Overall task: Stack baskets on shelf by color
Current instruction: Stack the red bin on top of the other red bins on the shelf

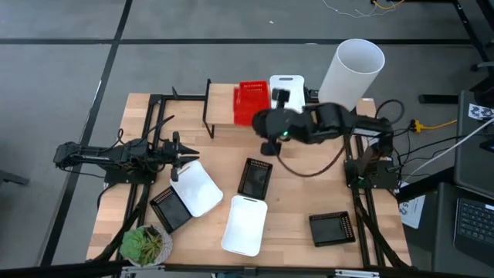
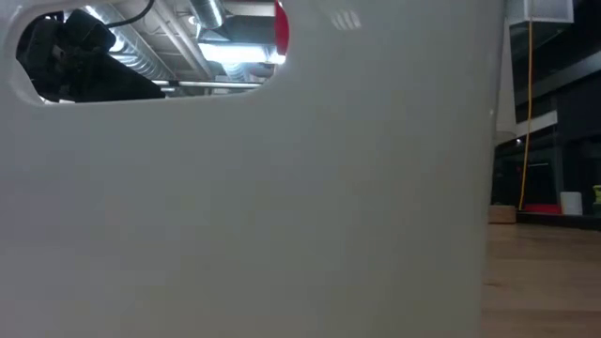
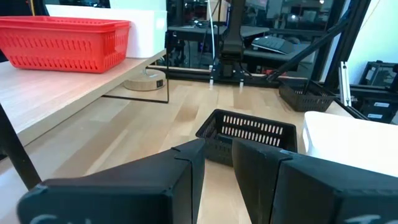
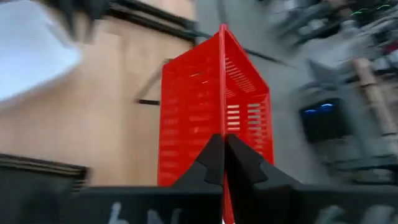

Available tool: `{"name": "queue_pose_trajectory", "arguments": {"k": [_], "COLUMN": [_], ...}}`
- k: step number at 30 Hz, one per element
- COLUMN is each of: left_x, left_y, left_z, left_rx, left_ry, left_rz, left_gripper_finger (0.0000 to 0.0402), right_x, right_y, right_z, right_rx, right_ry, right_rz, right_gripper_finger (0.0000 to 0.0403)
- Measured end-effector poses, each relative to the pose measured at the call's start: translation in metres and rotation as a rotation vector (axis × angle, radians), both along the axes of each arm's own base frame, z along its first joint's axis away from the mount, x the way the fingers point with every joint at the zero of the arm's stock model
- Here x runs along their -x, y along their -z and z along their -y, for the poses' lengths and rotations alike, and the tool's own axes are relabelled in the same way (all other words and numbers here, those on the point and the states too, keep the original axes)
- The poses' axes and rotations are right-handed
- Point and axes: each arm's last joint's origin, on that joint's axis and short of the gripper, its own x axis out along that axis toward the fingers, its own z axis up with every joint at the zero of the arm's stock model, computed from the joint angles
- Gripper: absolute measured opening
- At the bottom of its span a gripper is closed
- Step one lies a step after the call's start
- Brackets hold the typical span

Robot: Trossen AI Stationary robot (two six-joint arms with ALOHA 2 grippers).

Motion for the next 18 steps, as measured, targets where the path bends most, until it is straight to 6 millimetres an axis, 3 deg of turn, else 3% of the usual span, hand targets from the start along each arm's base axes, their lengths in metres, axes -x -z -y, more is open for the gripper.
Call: {"name": "queue_pose_trajectory", "arguments": {"k": [6, 12, 18], "left_x": [0.0, 0.0, 0.0], "left_y": [0.0, 0.0, 0.0], "left_z": [0.0, 0.0, 0.0], "left_rx": [0.0, 0.0, 0.0], "left_ry": [0.001, 0.0, 0.0], "left_rz": [0.0, 0.0, 0.0], "left_gripper_finger": [0.0074, 0.0074, 0.0074], "right_x": [0.006, -0.012, -0.028], "right_y": [-0.005, 0.026, 0.058], "right_z": [0.034, 0.069, 0.08], "right_rx": [0.048, 0.104, 0.177], "right_ry": [0.031, 0.059, 0.014], "right_rz": [-0.033, -0.13, -0.211], "right_gripper_finger": [0.0001, 0.0, 0.0]}}
